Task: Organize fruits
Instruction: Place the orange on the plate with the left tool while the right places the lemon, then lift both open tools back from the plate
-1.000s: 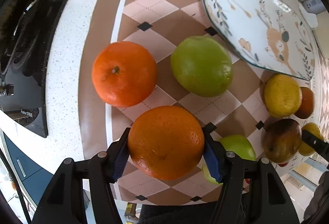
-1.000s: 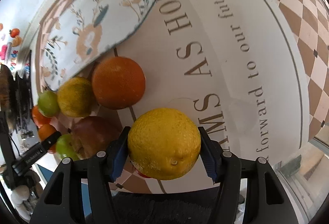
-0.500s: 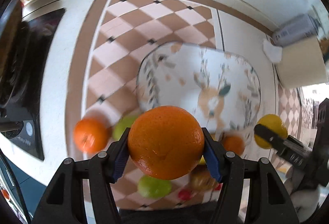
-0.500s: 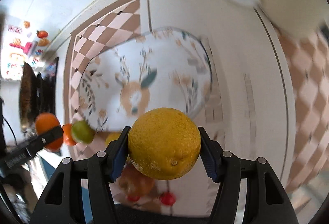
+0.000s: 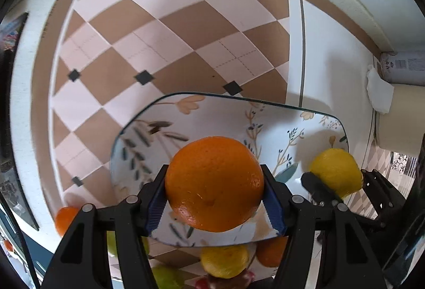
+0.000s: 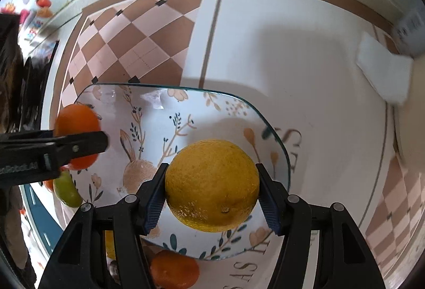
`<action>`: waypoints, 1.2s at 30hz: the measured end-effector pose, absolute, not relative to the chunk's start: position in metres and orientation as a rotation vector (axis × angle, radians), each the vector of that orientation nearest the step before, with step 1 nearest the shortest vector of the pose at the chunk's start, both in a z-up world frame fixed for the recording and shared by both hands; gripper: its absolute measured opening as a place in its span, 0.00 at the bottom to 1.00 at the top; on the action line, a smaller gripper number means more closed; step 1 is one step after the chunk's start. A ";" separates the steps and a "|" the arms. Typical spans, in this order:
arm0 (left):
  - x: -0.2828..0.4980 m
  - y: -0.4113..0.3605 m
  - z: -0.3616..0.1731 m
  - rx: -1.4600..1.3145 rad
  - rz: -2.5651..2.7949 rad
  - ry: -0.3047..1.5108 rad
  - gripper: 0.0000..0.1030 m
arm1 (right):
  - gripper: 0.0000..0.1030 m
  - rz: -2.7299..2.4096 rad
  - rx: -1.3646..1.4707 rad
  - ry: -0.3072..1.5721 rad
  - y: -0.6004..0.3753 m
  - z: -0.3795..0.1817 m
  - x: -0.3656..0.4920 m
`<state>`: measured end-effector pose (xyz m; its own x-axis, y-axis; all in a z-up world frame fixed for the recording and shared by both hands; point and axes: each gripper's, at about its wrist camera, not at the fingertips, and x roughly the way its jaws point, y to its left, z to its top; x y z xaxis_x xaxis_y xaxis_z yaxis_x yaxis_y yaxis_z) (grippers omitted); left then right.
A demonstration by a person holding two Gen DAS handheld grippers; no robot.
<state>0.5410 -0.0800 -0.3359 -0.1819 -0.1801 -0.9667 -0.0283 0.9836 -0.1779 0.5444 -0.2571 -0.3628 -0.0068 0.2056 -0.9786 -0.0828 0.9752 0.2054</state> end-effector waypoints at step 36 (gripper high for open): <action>0.478 -0.066 -0.246 0.056 -0.024 1.474 0.81 | 0.89 0.027 0.228 1.420 -0.273 -0.281 0.454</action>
